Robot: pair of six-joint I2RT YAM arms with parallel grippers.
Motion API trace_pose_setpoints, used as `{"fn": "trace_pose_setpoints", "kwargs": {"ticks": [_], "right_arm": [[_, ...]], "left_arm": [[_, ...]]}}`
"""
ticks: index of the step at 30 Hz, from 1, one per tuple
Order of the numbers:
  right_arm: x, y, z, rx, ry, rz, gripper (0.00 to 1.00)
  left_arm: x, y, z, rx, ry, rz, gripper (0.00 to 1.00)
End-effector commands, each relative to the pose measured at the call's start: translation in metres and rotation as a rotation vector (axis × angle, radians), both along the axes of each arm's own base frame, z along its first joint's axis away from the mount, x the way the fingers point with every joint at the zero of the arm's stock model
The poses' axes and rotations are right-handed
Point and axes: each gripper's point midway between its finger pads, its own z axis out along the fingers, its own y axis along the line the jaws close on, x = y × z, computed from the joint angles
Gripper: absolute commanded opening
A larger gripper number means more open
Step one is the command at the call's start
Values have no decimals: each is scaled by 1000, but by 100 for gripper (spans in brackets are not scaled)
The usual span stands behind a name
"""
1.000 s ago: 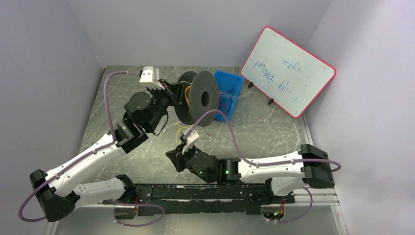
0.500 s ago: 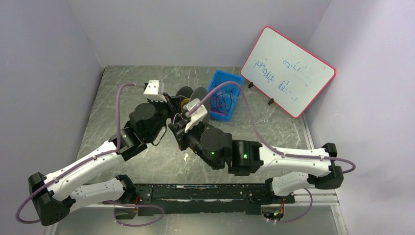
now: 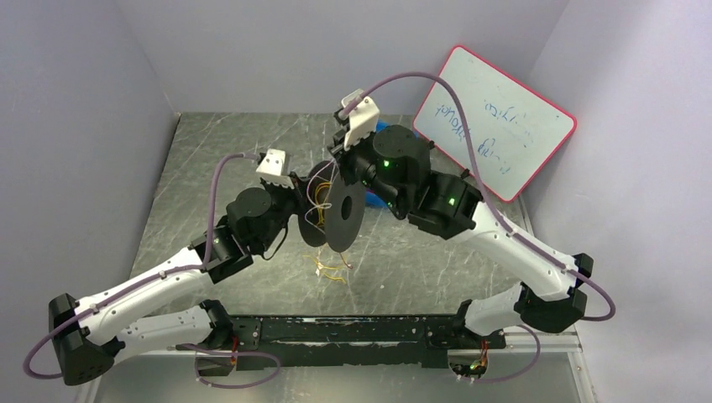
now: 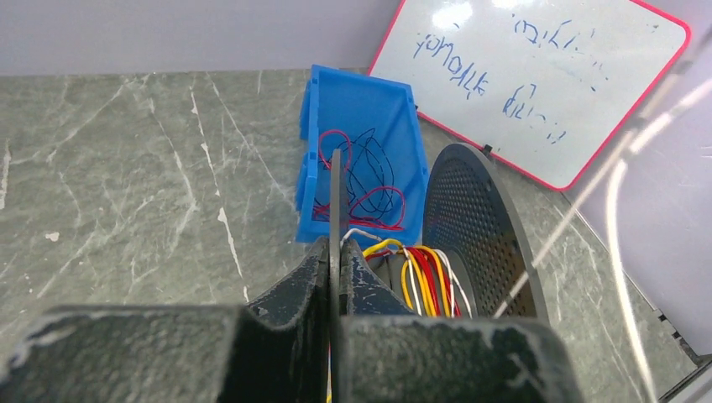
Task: Wrap the cables
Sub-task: Wrap the cable around the cable reel.
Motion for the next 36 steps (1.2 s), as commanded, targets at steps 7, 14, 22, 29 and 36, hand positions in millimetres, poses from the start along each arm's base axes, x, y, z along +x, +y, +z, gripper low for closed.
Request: {"fn": "trace_pose_setpoints", "kwargs": {"ticks": [7, 14, 22, 29, 36], "right_arm": [[24, -100, 70, 222, -213, -234, 4], [22, -168, 84, 366, -313, -469, 4], [17, -202, 84, 397, -369, -575, 11], [27, -222, 59, 281, -403, -716, 15], [36, -274, 23, 214, -416, -939, 24]], "left_arm": [[-19, 15, -20, 132, 6, -43, 7], [-25, 36, -21, 162, 20, 12, 7], [-25, 60, -3, 192, 2, 100, 7], [-27, 81, 24, 206, -37, 161, 7], [-33, 109, 53, 196, -81, 229, 7]]}}
